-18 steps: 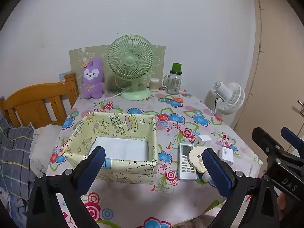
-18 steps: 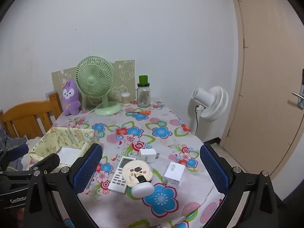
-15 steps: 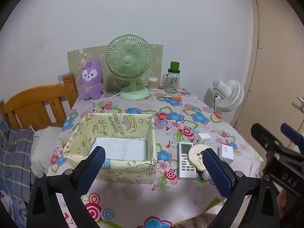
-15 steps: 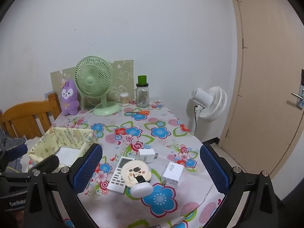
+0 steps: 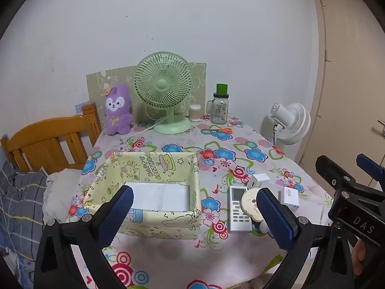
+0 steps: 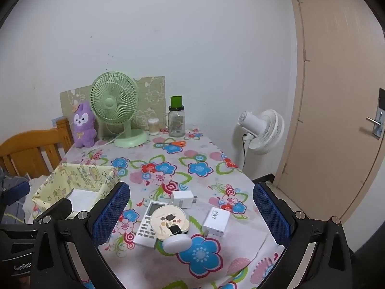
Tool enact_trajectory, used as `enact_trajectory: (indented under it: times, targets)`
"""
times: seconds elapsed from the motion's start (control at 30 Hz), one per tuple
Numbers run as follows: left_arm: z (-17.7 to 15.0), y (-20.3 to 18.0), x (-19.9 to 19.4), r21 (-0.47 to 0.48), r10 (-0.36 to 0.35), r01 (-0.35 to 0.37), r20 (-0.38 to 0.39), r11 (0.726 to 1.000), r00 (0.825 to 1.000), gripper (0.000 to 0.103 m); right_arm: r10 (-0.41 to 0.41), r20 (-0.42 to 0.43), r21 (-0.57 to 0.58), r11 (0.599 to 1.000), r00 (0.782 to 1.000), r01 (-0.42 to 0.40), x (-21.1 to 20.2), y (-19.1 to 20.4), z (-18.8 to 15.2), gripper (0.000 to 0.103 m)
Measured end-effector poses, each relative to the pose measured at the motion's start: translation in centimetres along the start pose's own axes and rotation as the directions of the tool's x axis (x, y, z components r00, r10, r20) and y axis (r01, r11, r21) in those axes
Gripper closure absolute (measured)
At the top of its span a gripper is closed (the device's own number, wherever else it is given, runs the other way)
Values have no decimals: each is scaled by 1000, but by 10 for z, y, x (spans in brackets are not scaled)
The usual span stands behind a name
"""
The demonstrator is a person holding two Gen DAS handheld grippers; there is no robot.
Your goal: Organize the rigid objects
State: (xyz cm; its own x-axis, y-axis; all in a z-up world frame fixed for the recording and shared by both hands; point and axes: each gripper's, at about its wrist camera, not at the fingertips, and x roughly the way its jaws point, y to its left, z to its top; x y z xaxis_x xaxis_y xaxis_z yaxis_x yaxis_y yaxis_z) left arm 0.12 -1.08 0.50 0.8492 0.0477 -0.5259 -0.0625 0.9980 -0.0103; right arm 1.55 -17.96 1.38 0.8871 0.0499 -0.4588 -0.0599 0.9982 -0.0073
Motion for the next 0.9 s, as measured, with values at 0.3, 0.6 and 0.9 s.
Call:
enact_trajectory:
  times: [0.3, 0.6, 0.9]
  targets:
    - [-1, 3, 1, -7, 9, -9, -4, 1000, 1000, 0, -1, 0, -4, 1000, 1000, 1, 3, 0, -1, 0]
    - [2, 3, -3, -4, 16, -16, 15, 1000, 1000, 0, 8, 4, 14, 1000, 1000, -9, 3, -1, 0, 0]
    - [2, 3, -6, 4, 24, -24, 24, 1000, 999, 0, 8, 3, 12, 1000, 1000, -8, 2, 0, 1, 0]
